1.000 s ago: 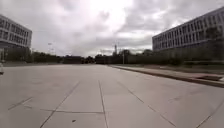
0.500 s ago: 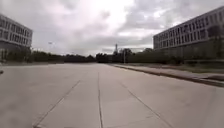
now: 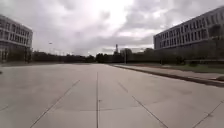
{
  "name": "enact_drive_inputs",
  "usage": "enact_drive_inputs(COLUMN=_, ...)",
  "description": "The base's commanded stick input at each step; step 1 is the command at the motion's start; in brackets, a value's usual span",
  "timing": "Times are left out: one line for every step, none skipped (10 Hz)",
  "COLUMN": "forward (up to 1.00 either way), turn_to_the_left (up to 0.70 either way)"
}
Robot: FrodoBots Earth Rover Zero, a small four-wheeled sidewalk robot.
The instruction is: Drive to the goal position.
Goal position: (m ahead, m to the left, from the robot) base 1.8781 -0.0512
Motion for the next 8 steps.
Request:
enact_drive_inputs(forward=0.7, turn_to_the_left=-0.18)
enact_drive_inputs(forward=0.7, turn_to_the_left=-0.09)
enact_drive_inputs(forward=0.7, turn_to_the_left=-0.01)
enact_drive_inputs(forward=0.7, turn_to_the_left=0.09)
enact_drive_inputs(forward=0.7, turn_to_the_left=0.25)
enact_drive_inputs(forward=0.7, turn_to_the_left=0.35)
enact_drive_inputs(forward=0.7, turn_to_the_left=0.35)
enact_drive_inputs(forward=0.7, turn_to_the_left=0.35)
